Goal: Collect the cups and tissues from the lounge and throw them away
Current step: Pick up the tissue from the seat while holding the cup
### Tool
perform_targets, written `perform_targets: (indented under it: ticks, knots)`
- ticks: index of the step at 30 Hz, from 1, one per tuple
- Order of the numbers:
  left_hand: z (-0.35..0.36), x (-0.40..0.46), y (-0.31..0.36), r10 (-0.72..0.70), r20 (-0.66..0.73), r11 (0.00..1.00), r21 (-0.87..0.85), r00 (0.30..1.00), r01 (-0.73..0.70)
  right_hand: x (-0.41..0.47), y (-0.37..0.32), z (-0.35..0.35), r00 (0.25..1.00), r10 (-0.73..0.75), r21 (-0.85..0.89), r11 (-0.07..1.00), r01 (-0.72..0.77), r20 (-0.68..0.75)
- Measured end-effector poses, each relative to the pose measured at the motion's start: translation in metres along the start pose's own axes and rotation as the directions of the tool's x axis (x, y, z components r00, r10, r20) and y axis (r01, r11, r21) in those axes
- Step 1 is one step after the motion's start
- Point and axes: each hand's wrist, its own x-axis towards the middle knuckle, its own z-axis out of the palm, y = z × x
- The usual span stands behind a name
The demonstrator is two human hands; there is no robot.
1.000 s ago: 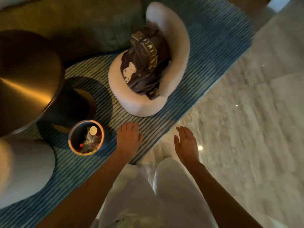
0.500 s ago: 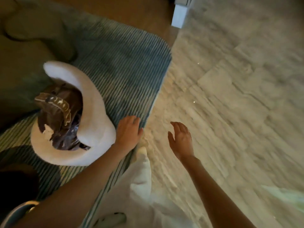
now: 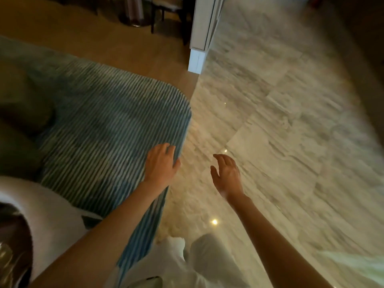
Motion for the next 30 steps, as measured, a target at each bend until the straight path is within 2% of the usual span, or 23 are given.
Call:
perform_targets:
  ticks: [6, 11, 14, 19, 23, 30]
  knots:
    - [-0.01, 0.123, -0.041, -0.065, -0.008, 0.998, 0.01, 0.998, 0.065, 0.14, -0.009, 0.011, 0.995, -0.091, 0.018, 0.996, 0.09, 0.043]
    - [-0.026, 0.244, -0.076, -0.112, -0.029, 0.993, 0.03, 0.993, 0.113, 0.293, -0.027, 0.014, 0.981, -0.193, 0.076, 0.978, 0.192, 0.0]
    - [-0.049, 0.31, -0.101, -0.214, -0.05, 0.976, 0.015, 0.975, 0.215, 0.388, -0.05, 0.008, 0.959, -0.282, 0.136, 0.951, 0.276, 0.024]
    - [-0.079, 0.378, -0.153, -0.418, -0.136, 0.908, -0.078, 0.898, 0.411, 0.519, -0.115, 0.005, 0.895, -0.445, 0.222, 0.877, 0.427, 0.034]
    - [-0.098, 0.428, -0.209, -0.542, -0.138, 0.84, -0.107, 0.829, 0.531, 0.6, -0.177, 0.018, 0.798, -0.602, 0.259, 0.775, 0.577, 0.022]
    - [-0.144, 0.544, -0.334, -0.573, -0.232, 0.818, -0.117, 0.786, 0.563, 0.741, -0.29, 0.051, 0.726, -0.688, 0.26, 0.704, 0.661, 0.018]
